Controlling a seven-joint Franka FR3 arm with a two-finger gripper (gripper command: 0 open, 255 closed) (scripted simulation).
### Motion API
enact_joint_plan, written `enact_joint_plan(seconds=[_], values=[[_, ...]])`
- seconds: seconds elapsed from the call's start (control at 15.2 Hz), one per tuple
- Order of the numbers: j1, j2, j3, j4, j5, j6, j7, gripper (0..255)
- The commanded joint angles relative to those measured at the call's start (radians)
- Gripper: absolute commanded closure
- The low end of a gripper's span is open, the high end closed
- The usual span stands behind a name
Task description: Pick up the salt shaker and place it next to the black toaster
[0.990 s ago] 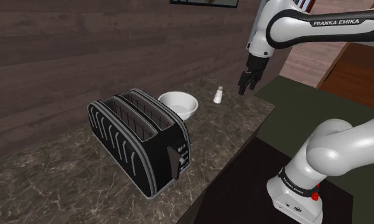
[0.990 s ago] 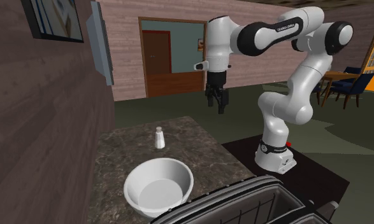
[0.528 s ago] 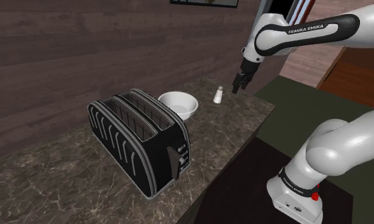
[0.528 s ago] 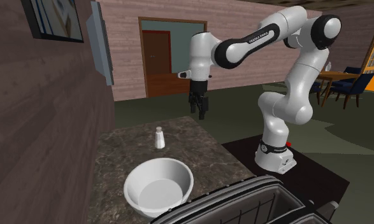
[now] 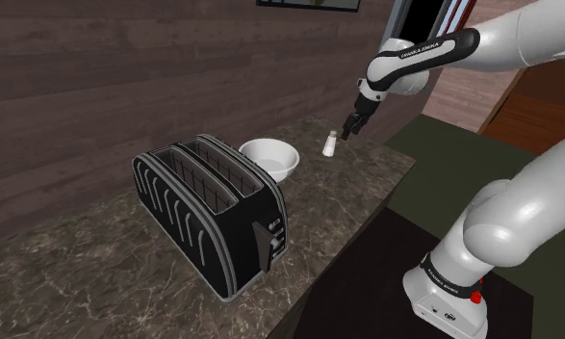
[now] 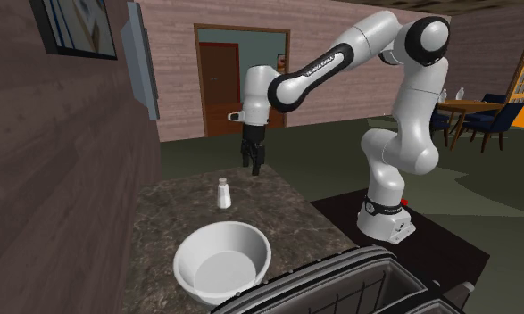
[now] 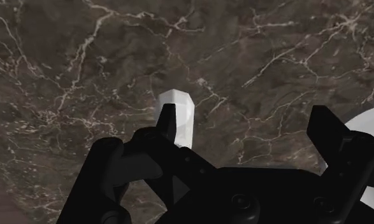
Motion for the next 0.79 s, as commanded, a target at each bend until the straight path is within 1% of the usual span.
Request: enact_joint_plan(seconds=[0.0,0.2,0.33,0.73], values=[[0.011,0.085,-0.036,0.046,0.069,0.045,-0.089,0],[0.015,0.208,-0.069,0.127,0.192,0.082,-0.223,0],[0.005,0.292,-0.077,0.19,0.282,0.092,-0.313,0],[0.0,0.35,-0.06,0.187,0.338,0.142,-0.352,0]])
